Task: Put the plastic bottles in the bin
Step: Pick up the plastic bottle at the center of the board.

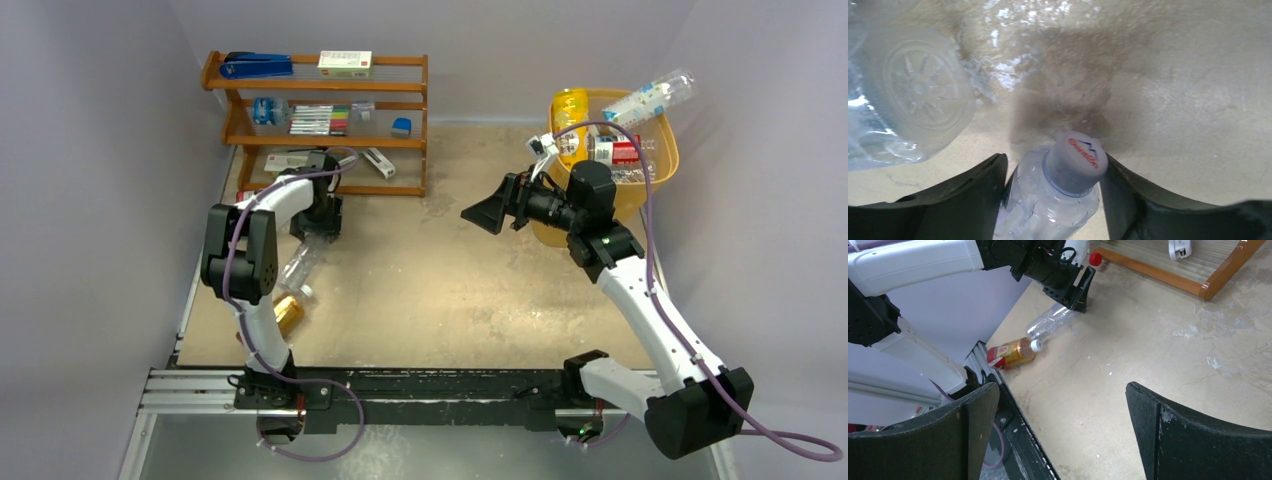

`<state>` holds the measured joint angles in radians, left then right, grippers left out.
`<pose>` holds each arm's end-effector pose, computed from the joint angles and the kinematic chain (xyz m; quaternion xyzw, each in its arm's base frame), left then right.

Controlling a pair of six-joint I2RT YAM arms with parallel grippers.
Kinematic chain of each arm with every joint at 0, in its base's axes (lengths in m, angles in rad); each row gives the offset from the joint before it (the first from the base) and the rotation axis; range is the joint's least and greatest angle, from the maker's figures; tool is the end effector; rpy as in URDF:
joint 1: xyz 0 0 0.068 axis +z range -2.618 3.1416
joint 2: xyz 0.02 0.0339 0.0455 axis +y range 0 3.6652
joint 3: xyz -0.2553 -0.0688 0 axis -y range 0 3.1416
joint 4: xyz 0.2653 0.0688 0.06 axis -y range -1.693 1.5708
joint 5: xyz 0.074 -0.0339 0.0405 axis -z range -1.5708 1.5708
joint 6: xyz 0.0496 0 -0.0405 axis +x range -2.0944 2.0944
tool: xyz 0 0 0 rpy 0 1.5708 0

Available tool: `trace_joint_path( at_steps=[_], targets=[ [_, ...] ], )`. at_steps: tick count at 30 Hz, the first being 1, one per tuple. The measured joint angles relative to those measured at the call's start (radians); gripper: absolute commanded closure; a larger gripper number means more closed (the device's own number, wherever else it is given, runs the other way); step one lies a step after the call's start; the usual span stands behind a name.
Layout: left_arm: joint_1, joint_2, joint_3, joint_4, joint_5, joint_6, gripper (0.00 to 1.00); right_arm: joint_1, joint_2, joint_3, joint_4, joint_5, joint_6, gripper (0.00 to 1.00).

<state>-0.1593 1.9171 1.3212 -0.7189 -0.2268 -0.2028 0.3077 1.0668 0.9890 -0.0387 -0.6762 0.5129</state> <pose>0.3877 -0.0510 0.1361 -0.0359 0.9849 0.0876 0.1450 0.2553 0.1137 0.3632 -0.1471 0.7237 0.4774 0.4762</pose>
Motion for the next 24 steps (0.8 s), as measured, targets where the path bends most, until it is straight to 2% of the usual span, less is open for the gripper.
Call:
trace_joint_path(
  at_steps=[3, 5, 15, 24],
  targets=[
    [0.000, -0.006, -0.004, 0.007, 0.045, -0.020, 0.53, 0.000, 0.000, 0.000, 0.000, 0.000, 0.000, 0.00],
    [-0.001, -0.014, -0.004, 0.011, 0.080, -0.033, 0.54, 0.000, 0.000, 0.000, 0.000, 0.000, 0.001, 0.00],
    [-0.072, -0.089, -0.004, 0.060, 0.204, -0.108, 0.55, 0.000, 0.000, -0.014, 0.001, 0.001, 0.004, 0.00],
    [-0.121, -0.218, -0.010, 0.209, 0.418, -0.263, 0.51, 0.000, 0.026, -0.053, 0.020, 0.003, 0.005, 0.00]
  ],
)
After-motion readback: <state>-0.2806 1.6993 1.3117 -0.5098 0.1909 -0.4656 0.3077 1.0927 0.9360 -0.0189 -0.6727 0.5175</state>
